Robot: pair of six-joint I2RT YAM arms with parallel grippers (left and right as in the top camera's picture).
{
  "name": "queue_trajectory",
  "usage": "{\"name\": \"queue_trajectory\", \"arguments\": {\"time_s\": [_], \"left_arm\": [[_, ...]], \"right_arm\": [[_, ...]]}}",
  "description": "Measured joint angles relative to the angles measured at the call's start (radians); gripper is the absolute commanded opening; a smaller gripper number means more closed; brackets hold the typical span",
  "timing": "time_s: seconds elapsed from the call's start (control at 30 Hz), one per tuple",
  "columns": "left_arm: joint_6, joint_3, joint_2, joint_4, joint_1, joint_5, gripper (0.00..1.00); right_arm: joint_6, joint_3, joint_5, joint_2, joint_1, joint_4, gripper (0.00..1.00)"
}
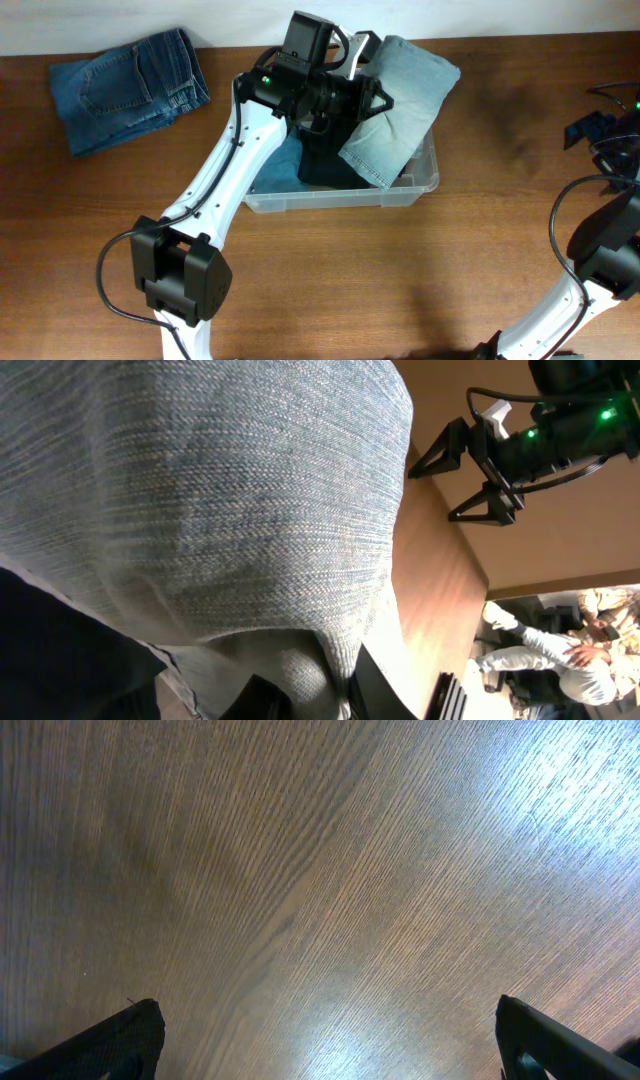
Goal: Pack container
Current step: 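Lower the grey denim into the container on top of the black garments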
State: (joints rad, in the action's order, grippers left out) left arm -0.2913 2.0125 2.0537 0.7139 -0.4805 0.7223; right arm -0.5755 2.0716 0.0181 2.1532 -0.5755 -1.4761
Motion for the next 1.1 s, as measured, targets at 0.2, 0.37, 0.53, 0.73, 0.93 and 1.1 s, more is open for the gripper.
{"name": "queue_trajectory", "arguments": {"time_s": [0.2,0.37,0.53,0.73,0.93,1.1], "left_arm": [[0.017,0.0,0.024,-0.003,0.0,-0.004,0.01],[0.022,0.0,0.101,-0.003,0.0,-0.012,0.01],[0.023,0.0,0.14,0.012,0.0,-0.019,0.01],[0.01,0.003,0.139,0.105,0.011,-0.08,0.01],[-0.021,0.009,0.139,0.215,0.064,-0.181,0.01],[-0.042,0.009,0.139,0.281,0.105,-0.274,0.18]], "right_arm": [[-0.001,0.0,0.0,0.0,0.0,0.0,0.98],[0.0,0.0,0.0,0.0,0.0,0.0,0.98],[0.0,0.0,0.0,0.0,0.0,0.0,0.98],[-0.001,0.0,0.0,0.0,0.0,0.0,0.98],[-0.001,0.0,0.0,0.0,0.0,0.0,0.99],[-0.001,0.0,0.0,0.0,0.0,0.0,0.98]]}}
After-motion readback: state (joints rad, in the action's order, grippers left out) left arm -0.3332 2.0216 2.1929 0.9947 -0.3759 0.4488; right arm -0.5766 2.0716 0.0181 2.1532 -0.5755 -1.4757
